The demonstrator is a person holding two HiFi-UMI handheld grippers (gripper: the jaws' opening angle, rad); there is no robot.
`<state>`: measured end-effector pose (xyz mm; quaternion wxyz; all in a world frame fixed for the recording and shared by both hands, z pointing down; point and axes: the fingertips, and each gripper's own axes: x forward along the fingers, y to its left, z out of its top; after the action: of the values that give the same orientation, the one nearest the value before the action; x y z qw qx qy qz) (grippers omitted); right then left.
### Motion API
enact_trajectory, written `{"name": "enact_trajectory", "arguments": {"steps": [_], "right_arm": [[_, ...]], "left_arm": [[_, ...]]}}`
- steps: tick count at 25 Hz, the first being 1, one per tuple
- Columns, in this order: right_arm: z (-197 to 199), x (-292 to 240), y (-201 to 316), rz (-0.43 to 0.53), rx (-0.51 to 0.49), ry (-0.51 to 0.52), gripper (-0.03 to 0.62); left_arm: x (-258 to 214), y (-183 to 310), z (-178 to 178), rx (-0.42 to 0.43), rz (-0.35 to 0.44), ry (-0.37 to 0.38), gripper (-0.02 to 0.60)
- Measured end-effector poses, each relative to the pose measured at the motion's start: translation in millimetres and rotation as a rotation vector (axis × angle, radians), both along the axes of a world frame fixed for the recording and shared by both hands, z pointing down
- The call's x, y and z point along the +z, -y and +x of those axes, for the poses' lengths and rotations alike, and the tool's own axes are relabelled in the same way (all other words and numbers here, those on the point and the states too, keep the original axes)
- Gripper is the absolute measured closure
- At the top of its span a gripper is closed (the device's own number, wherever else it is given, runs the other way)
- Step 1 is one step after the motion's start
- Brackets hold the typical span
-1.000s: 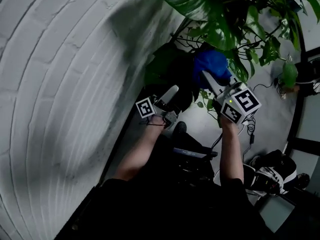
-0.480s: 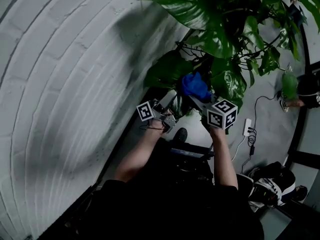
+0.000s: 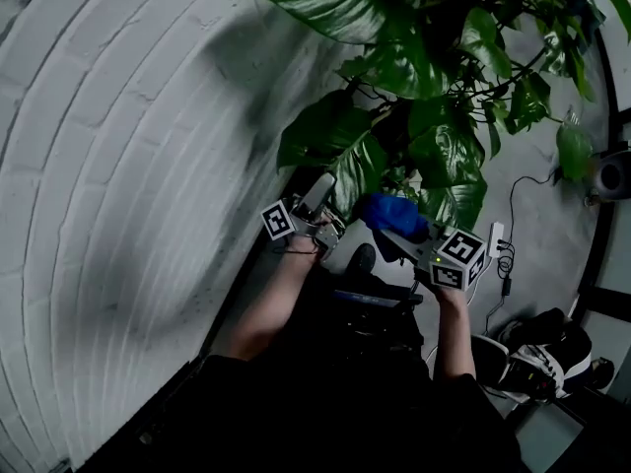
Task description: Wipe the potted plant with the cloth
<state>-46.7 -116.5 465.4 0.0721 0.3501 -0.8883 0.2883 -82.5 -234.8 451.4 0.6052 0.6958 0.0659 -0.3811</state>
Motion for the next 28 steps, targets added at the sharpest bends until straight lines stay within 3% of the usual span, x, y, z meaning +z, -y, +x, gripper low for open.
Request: {"name": "enact_trajectory", "arguments": {"steps": [4, 7, 10, 14, 17, 20, 28], "right_arm": [[16.8, -86.2, 0.5, 0.231, -0.001, 0.117, 0.534], [32.9, -147.5, 25.6, 0.424, 0.065, 0.094, 0.534], [46.5, -172.7, 66.4, 0.485, 0.189, 0.018, 0.534], [39.9, -121.6, 118.9, 0.355, 0.199, -0.112, 0.534], [26.1, -46.5, 133.9, 0.182, 0.143, -0.120, 0.534], [14.3, 0.5, 114.3, 0.069, 0.102, -0.121, 0.534], [5.2, 39.3, 47.3, -0.053, 0.006, -0.167, 0.534]], "left_arm": [[-0.6, -2.7, -2.0, -0.007, 0.010, 0.013, 0.148], [-3.2, -5.3, -2.9, -0.009, 0.015, 0.017, 0.147], [-5.0, -8.1, -4.7, -0.014, 0.017, 0.018, 0.148], [-11.1, -10.7, -7.1, -0.022, 0.021, 0.005, 0.148], [-14.0, -11.7, -8.0, -0.024, 0.019, -0.008, 0.149], [-13.0, -10.6, -10.4, -0.021, 0.017, -0.010, 0.148], [-6.4, -7.1, -8.3, -0.011, 0.010, -0.005, 0.148]]}}
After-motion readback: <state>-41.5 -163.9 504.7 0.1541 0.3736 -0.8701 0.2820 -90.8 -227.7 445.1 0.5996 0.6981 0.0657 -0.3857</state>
